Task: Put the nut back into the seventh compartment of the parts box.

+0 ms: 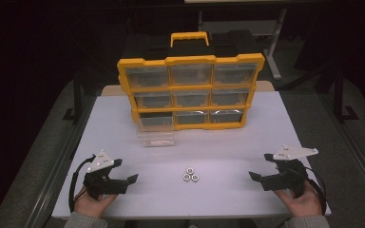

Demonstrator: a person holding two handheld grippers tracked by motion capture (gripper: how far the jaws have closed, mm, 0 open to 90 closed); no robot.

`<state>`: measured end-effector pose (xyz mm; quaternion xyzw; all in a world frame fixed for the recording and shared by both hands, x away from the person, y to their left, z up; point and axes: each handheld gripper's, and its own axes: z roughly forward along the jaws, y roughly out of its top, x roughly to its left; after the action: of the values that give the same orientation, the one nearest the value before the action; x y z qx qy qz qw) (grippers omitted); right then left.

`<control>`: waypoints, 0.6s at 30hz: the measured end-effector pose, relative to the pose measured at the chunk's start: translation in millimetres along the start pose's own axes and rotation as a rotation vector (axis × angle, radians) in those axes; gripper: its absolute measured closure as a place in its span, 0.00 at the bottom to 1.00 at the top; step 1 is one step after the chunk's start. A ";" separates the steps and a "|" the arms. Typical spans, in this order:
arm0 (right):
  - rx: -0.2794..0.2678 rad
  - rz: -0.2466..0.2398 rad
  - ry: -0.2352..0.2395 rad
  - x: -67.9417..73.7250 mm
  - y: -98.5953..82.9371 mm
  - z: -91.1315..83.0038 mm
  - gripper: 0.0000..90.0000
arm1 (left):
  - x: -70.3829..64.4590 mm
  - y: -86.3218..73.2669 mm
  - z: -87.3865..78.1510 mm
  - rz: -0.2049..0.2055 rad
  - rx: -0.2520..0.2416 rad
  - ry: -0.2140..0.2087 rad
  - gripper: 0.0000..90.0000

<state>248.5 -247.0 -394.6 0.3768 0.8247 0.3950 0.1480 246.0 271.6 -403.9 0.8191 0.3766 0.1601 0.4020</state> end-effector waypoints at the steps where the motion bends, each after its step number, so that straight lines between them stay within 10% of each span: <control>1: -0.001 0.004 0.002 0.2 -0.1 0.2 0.16 | -0.7 -0.2 0.7 -0.009 -0.005 -0.001 0.20; 18: 0.021 -0.006 0.012 1.1 1.2 6.0 0.16 | -2.7 -2.1 -0.5 0.009 0.005 0.005 0.20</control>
<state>251.7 -242.5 -397.5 0.3737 0.8308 0.3879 0.1402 242.9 270.7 -405.1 0.8214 0.3744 0.1628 0.3983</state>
